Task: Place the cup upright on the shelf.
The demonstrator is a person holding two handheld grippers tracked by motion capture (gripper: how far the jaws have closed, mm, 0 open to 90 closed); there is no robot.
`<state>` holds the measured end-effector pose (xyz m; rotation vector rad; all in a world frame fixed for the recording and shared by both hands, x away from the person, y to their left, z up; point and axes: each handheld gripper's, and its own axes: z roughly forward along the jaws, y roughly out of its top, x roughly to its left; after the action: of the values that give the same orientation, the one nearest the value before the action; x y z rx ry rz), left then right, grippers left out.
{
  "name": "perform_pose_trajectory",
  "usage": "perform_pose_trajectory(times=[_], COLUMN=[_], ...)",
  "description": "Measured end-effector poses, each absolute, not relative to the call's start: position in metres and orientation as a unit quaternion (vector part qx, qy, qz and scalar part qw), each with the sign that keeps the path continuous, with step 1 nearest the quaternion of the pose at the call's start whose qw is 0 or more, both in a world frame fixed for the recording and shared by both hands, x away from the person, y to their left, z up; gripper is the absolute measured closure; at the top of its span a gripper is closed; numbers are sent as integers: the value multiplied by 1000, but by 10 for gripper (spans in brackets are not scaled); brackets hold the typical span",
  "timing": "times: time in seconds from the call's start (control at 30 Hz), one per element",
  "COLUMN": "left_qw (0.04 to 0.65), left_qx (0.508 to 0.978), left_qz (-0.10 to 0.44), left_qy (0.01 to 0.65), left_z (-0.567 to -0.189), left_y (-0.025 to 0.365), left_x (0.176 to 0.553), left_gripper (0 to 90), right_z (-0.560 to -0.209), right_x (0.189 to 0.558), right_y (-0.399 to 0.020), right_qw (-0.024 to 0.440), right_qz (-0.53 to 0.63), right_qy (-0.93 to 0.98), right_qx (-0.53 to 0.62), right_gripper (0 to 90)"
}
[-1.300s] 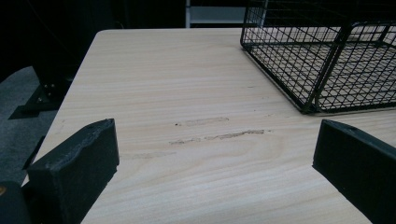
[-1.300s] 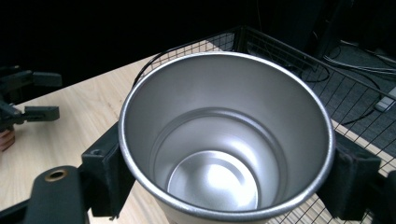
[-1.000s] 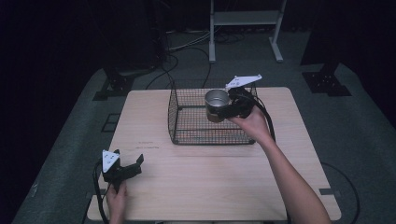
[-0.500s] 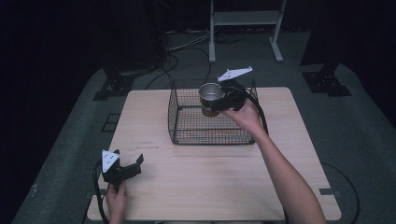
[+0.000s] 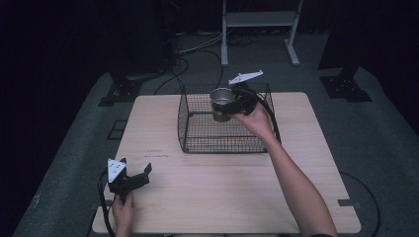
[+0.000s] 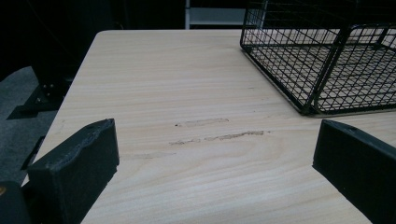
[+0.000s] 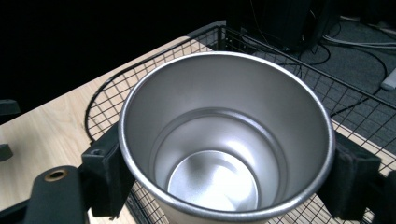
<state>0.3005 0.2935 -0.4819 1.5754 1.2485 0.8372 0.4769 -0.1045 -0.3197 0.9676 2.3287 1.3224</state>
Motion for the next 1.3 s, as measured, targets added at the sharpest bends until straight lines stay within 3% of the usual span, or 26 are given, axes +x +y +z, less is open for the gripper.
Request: perform_pose_trajectory(times=[1.3], left_qw=[463], left_qx=[642], left_qz=[340], left_qy=[508], left_z=[-482], left_y=[294], left_x=[300], left_gripper=[0], right_z=[-356], right_x=[513], right_y=[-107], right_qw=[136], right_qz=[434], right_qy=[809], right_qx=[374], right_gripper=[178])
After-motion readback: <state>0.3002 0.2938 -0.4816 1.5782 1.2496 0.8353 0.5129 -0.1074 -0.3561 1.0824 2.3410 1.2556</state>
